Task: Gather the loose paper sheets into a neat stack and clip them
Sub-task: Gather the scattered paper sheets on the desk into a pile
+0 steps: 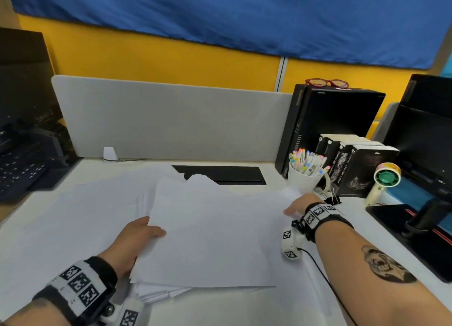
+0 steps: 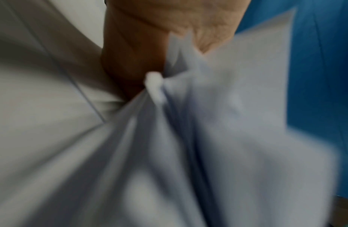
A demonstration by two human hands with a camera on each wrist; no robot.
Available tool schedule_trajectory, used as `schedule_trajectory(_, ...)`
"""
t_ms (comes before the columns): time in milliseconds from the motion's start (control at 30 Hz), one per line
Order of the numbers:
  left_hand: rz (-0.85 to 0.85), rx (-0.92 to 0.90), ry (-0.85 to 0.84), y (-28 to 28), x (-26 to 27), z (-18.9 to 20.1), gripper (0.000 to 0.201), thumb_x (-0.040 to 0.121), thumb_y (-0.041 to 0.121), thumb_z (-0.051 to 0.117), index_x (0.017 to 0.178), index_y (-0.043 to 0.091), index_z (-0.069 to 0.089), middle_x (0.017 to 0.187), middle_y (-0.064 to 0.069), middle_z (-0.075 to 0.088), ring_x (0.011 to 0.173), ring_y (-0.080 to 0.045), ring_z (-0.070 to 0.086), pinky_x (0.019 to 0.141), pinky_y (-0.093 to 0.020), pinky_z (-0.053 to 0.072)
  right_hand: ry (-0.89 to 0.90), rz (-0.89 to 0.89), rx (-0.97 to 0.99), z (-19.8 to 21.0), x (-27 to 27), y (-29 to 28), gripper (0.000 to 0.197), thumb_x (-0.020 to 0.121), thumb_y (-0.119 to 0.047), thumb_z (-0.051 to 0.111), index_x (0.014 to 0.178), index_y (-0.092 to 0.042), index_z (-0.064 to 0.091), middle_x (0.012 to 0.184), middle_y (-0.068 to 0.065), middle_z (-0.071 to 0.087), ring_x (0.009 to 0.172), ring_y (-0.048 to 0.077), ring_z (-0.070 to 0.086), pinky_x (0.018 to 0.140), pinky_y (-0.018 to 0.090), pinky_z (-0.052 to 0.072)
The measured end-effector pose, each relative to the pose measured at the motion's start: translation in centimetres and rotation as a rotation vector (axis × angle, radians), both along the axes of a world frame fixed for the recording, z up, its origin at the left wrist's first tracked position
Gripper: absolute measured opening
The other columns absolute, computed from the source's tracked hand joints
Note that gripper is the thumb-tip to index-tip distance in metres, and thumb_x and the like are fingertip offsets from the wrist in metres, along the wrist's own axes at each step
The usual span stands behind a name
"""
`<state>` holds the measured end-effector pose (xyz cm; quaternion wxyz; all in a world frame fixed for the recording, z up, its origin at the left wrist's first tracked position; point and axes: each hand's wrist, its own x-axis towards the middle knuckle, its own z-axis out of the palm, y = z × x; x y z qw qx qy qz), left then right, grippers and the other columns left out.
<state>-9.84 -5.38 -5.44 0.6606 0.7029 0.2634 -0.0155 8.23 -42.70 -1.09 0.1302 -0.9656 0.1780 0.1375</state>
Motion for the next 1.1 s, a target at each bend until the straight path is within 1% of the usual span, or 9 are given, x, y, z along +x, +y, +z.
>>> schedule_trajectory(100,0.008,0.012,-0.001,-0.1,0.1,0.0,0.034,0.088,0.001,0.072,0.122,0.002,0.068,0.110,-0.017,0.078,0.100,-0.040,0.073,0.091,-0.046,0.058,0.034,-0.019,0.032,-0.3,0.2,-0.8,0.091,0.064,-0.046,0.090,0.135,-0.003,0.052,0.136,0.012,0.058,0.126,0.032,0.055,0.106,0.044,0.048)
schedule_trajectory(200,0.024,0.038,0.008,-0.3,0.1,0.2,0.035,0.089,0.003,0.073,0.123,0.004,0.064,0.130,-0.013,0.070,0.111,-0.036,0.068,0.092,-0.040,0.052,0.032,0.022,0.018,0.1,-0.2,-0.5,0.082,0.079,-0.049,0.080,0.139,-0.002,0.050,0.139,0.011,0.056,0.129,0.027,0.054,0.107,0.036,0.047)
schedule_trajectory(300,0.019,0.028,-0.003,-0.3,0.1,0.4,0.018,0.090,0.000,0.070,0.106,0.007,0.070,0.114,-0.017,0.076,0.099,-0.037,0.072,0.085,-0.041,0.056,-0.089,0.179,-0.053,1.8,-1.3,0.4,0.064,0.100,-0.052,0.049,0.144,-0.005,0.048,0.147,0.010,0.050,0.136,0.025,0.048,0.110,0.032,0.041)
schedule_trajectory(400,0.038,0.023,-0.002,-0.2,0.2,0.1,0.020,0.089,0.000,0.070,0.108,0.006,0.070,0.109,-0.018,0.077,0.100,-0.041,0.072,0.097,-0.052,0.056,-0.145,0.222,0.005,2.7,-0.9,1.0,0.055,0.097,-0.028,0.062,0.144,-0.003,0.046,0.143,0.014,0.052,0.133,0.029,0.049,0.107,0.034,0.042)
schedule_trajectory(500,0.051,-0.010,-0.008,-0.1,0.3,-0.1,0.021,0.090,-0.004,0.068,0.111,0.001,0.070,0.105,-0.021,0.077,0.096,-0.044,0.073,0.088,-0.052,0.059,-0.434,0.216,0.076,4.4,-0.9,2.0,0.039,0.093,-0.004,0.054,0.132,-0.009,0.055,0.125,0.015,0.063,0.116,0.033,0.060,0.095,0.041,0.050)
schedule_trajectory(667,0.045,-0.005,-0.011,-0.2,0.4,-0.1,0.021,0.090,-0.003,0.067,0.110,0.003,0.069,0.106,-0.021,0.076,0.096,-0.044,0.073,0.084,-0.047,0.059,-1.050,0.202,-0.055,11.9,-3.6,4.5,0.026,0.093,0.000,0.046,0.117,-0.009,0.049,0.085,0.011,0.059,0.073,0.031,0.057,0.062,0.038,0.044)
schedule_trajectory(833,0.028,0.013,-0.012,-0.1,0.4,-0.1,0.022,0.088,-0.004,0.067,0.108,0.004,0.071,0.103,-0.021,0.077,0.087,-0.040,0.074,0.076,-0.042,0.059,-1.453,0.186,0.621,17.6,-6.2,6.3,0.014,0.099,-0.011,0.050,0.113,-0.008,0.050,0.090,-0.007,0.061,0.076,0.009,0.059,0.070,0.025,0.051)
schedule_trajectory(933,0.010,-0.010,-0.005,-0.1,0.2,0.1,0.025,0.087,-0.006,0.067,0.110,0.003,0.072,0.103,-0.022,0.078,0.094,-0.044,0.074,0.086,-0.050,0.059,-1.383,0.134,1.021,17.9,-5.8,6.8,0.022,0.096,-0.005,0.056,0.116,-0.016,0.055,0.100,-0.013,0.059,0.084,-0.006,0.058,0.068,-0.001,0.044)
schedule_trajectory(1100,-0.063,-0.013,-0.006,0.2,-0.2,0.1,0.023,0.092,-0.005,0.063,0.110,0.005,0.073,0.099,-0.020,0.079,0.089,-0.043,0.076,0.080,-0.047,0.062,-0.838,0.095,1.135,12.8,-4.0,7.8,0.032,0.091,0.002,0.064,0.122,-0.006,0.064,0.104,0.007,0.067,0.076,0.012,0.062,0.051,0.011,0.048)
